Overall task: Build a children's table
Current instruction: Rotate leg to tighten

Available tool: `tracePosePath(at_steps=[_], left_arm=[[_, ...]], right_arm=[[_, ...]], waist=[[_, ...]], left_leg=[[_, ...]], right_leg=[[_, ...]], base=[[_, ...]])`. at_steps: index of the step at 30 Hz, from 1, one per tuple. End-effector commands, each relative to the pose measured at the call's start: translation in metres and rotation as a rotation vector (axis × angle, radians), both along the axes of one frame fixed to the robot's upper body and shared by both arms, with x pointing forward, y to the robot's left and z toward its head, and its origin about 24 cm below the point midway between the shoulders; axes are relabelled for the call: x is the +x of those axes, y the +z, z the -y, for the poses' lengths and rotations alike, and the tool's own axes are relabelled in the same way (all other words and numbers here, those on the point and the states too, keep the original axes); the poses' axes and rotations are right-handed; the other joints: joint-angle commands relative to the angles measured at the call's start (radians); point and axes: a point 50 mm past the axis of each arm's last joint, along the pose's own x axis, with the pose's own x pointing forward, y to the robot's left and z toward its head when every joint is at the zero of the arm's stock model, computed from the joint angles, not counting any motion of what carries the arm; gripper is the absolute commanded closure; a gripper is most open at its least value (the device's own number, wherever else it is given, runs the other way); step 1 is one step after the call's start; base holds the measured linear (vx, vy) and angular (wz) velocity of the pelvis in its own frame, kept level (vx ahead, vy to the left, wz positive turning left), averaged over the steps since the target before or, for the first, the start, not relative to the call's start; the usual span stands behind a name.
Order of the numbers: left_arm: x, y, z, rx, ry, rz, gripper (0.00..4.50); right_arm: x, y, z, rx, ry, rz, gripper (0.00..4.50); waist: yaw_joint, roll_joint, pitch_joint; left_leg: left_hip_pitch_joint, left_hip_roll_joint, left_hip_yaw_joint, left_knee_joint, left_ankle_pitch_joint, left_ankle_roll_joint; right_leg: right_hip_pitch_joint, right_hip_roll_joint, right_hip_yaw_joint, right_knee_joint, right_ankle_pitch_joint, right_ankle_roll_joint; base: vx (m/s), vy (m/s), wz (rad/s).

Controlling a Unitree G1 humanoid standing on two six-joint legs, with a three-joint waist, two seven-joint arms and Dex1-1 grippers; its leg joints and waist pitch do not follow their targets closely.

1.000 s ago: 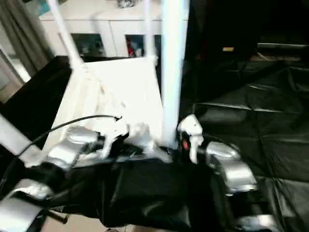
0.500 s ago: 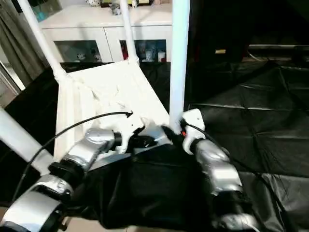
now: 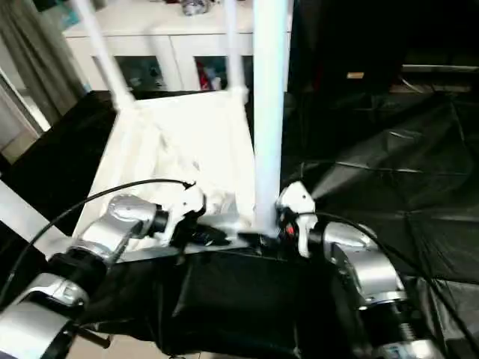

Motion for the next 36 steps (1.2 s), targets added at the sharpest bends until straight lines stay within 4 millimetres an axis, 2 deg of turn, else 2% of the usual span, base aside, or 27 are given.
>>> tracePosePath(at_steps=[1,5,7,8,13,14,15,17,19,20,21,23,26,27,29,33,34,36], left_arm=[[-0.001,0.011,0.004,-0.034,-0.063,0.017,4.50],[0.000,0.011,0.002,-0.027,-0.061,0.021,4.50],[0.001,0.011,0.002,-0.027,-0.053,0.029,4.50],[0.001,0.011,0.002,-0.027,-0.053,0.029,4.50],[0.005,0.013,0.007,-0.042,-0.007,0.060,4.50],[0.010,0.013,0.010,-0.035,0.044,0.084,4.50],[0.015,0.013,0.014,-0.028,0.104,0.102,4.50],[0.021,0.014,0.020,-0.026,0.174,0.128,4.50],[0.027,0.014,0.029,-0.030,0.259,0.156,4.50],[0.028,0.014,0.034,-0.031,0.284,0.165,4.50],[0.028,0.013,0.037,-0.030,0.298,0.170,4.50],[0.027,0.010,0.049,-0.040,0.325,0.155,4.50],[0.025,0.009,0.055,-0.052,0.321,0.146,4.50],[0.023,0.009,0.058,-0.065,0.296,0.139,4.50],[0.021,0.008,0.058,-0.070,0.279,0.133,4.50],[0.019,0.009,0.056,-0.080,0.236,0.128,4.50],[0.015,0.010,0.051,-0.097,0.163,0.112,4.50],[0.011,0.011,0.045,-0.094,0.108,0.099,4.50]], right_arm=[[-0.003,-0.005,0.002,-0.015,0.010,-0.041,1.12],[-0.004,-0.005,0.002,-0.018,0.029,-0.042,1.31],[-0.005,-0.005,0.000,-0.007,0.035,-0.042,1.55],[-0.005,-0.005,0.000,-0.007,0.035,-0.042,1.69],[-0.007,-0.008,-0.005,0.021,0.017,-0.039,1.78],[-0.005,-0.012,-0.007,0.023,-0.041,-0.054,1.78],[-0.002,-0.019,-0.008,0.010,-0.114,-0.060,1.78],[0.002,-0.027,-0.010,-0.015,-0.214,-0.067,1.78],[0.009,-0.041,-0.013,-0.059,-0.384,-0.079,1.80],[0.012,-0.046,-0.015,-0.071,-0.458,-0.091,1.80],[0.013,-0.048,-0.017,-0.077,-0.501,-0.099,1.80],[0.018,-0.053,-0.027,-0.092,-0.588,-0.095,1.80],[0.018,-0.050,-0.040,-0.048,-0.553,-0.077,1.80],[0.018,-0.043,-0.049,0.033,-0.493,-0.081,1.24],[0.017,-0.038,-0.053,0.078,-0.450,-0.088,1.10],[0.015,-0.032,-0.053,0.080,-0.372,-0.058,0.66],[0.011,-0.026,-0.047,0.068,-0.280,-0.030,0.66],[0.008,-0.023,-0.039,0.052,-0.212,-0.022,0.66]], waist=[[-0.004,-0.012,-0.061],[-0.003,-0.013,-0.064],[-0.003,-0.016,-0.064],[-0.002,-0.014,-0.064],[-0.002,-0.015,-0.062],[-0.002,-0.017,-0.061],[-0.002,-0.026,-0.060],[-0.007,-0.022,-0.056],[-0.019,-0.020,-0.051],[-0.023,-0.025,-0.050],[-0.030,-0.025,-0.050],[-0.041,-0.019,-0.049],[-0.046,-0.022,-0.051],[-0.048,-0.024,-0.051],[-0.048,-0.021,-0.053],[-0.045,-0.024,-0.056],[-0.042,-0.029,-0.057],[-0.036,-0.026,-0.061]], left_leg=[[0.016,0.056,-0.019,-0.064,-0.182,0.104],[0.014,0.054,-0.019,-0.059,-0.150,0.117],[0.013,0.054,-0.020,-0.059,-0.144,0.123],[0.015,0.055,-0.019,-0.059,-0.147,0.124],[0.015,0.055,-0.019,-0.061,-0.167,0.113],[0.015,0.055,-0.019,-0.061,-0.164,0.111],[0.014,0.053,-0.019,-0.063,-0.164,0.111],[0.016,0.050,-0.018,-0.065,-0.190,0.090],[0.021,0.047,-0.022,-0.073,-0.253,0.045],[0.018,0.046,-0.023,-0.075,-0.262,0.038],[0.016,0.044,-0.026,-0.076,-0.269,0.033],[0.016,0.044,-0.025,-0.077,-0.283,0.039],[0.018,0.043,-0.024,-0.076,-0.293,0.045],[0.014,0.042,-0.023,-0.075,-0.287,0.055],[0.014,0.044,-0.024,-0.075,-0.278,0.068],[0.010,0.046,-0.023,-0.072,-0.236,0.089],[0.010,0.046,-0.022,-0.071,-0.229,0.095],[0.005,0.048,-0.021,-0.065,-0.172,0.127]], right_leg=[[0.048,-0.070,0.039,-0.063,-0.085,-0.256],[0.050,-0.071,0.037,-0.061,-0.055,-0.258],[0.050,-0.071,0.036,-0.060,-0.048,-0.258],[0.048,-0.070,0.036,-0.060,-0.053,-0.260],[0.048,-0.070,0.037,-0.063,-0.087,-0.255],[0.047,-0.070,0.037,-0.062,-0.090,-0.255],[0.047,-0.069,0.036,-0.065,-0.099,-0.252],[0.042,-0.071,0.037,-0.073,-0.165,-0.241],[0.039,-0.072,0.036,-0.082,-0.280,-0.213],[0.040,-0.072,0.036,-0.084,-0.298,-0.206],[0.044,-0.072,0.036,-0.085,-0.314,-0.194],[0.040,-0.070,0.037,-0.089,-0.313,-0.186],[0.038,-0.071,0.039,-0.092,-0.301,-0.185],[0.041,-0.072,0.039,-0.091,-0.289,-0.188],[0.042,-0.072,0.038,-0.089,-0.273,-0.190],[0.046,-0.072,0.038,-0.082,-0.197,-0.211],[0.048,-0.072,0.038,-0.082,-0.188,-0.213],[0.052,-0.073,0.036,-0.072,-0.108,-0.229]], base=[[0.000,0.000,0.00],[0.000,0.000,0.00],[0.000,0.000,0.00],[0.000,0.000,0.00],[0.000,0.000,0.00],[0.000,0.000,0.00],[0.000,0.000,0.00],[0.000,0.000,0.00],[0.000,0.000,0.00],[0.000,0.000,0.00],[0.000,0.000,0.00],[0.000,0.000,0.00],[0.000,0.000,0.00],[0.000,0.000,0.00],[0.000,0.000,0.00],[0.000,0.000,0.00],[0.000,0.000,0.00],[0.000,0.000,0.00]])
